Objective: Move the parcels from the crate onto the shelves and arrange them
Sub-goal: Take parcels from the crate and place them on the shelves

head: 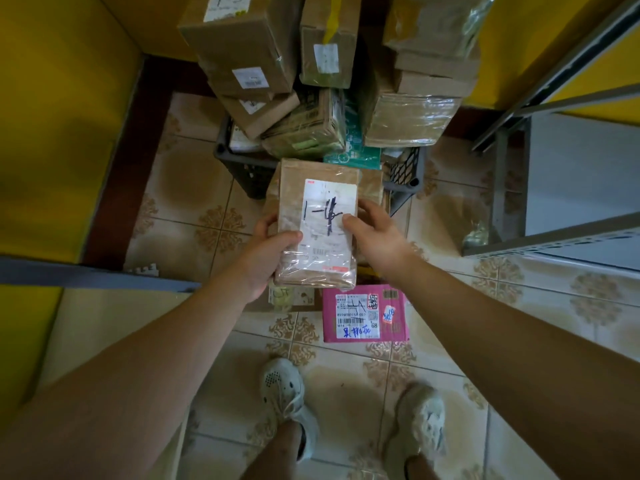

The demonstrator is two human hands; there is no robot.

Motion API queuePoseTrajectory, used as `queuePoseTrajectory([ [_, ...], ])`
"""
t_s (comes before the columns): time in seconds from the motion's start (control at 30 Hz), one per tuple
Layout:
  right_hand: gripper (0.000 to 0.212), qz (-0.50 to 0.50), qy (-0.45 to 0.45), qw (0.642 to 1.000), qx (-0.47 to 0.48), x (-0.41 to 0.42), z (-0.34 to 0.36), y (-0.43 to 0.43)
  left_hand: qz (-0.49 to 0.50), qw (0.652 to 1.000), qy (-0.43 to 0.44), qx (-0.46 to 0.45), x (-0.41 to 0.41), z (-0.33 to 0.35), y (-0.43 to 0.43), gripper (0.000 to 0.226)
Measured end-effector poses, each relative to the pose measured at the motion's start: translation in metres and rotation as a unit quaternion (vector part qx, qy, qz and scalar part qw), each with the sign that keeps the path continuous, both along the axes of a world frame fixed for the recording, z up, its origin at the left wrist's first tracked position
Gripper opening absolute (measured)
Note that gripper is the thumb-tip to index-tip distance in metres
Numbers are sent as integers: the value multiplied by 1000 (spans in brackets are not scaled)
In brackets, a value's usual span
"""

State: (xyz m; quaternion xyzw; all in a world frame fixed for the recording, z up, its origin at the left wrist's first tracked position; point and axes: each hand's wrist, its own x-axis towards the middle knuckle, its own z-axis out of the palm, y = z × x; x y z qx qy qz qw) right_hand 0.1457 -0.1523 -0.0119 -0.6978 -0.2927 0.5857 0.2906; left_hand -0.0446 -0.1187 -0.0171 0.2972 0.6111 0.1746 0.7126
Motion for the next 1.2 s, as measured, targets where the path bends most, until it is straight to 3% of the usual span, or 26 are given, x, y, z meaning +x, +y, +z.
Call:
queuePoseTrajectory([
  [0.1,71,42,-31,999,-15,-2,4,-21,50,999,6,-5,-7,7,-30,41],
  [0.33,51,108,-91,990,-4,24,-8,-87,128,987,94,0,-16,-13,-132,44],
  [0.47,45,147,-122,981,-46,41,-51,-121,142,982,123,-11,-12,-49,-186,47],
  [0.77,63,235,-261,932,-95,58,-183,-157,128,980,152,-21,-16,-148,-209,41],
  [0.87,74,201,-294,931,-81,58,-216,-159,149,979,138,-9,-20,-165,-207,40],
  [1.0,103,83,-201,970,-108,57,-235,-160,168,978,123,-7,-22,-174,-207,37],
  [1.07,106,61,-166,975,-136,53,-239,-164,172,978,118,-5,-24,-173,-207,40],
  [1.2,100,71,-183,971,-137,45,-238,-165,162,980,118,-7,-26,-169,-203,43],
])
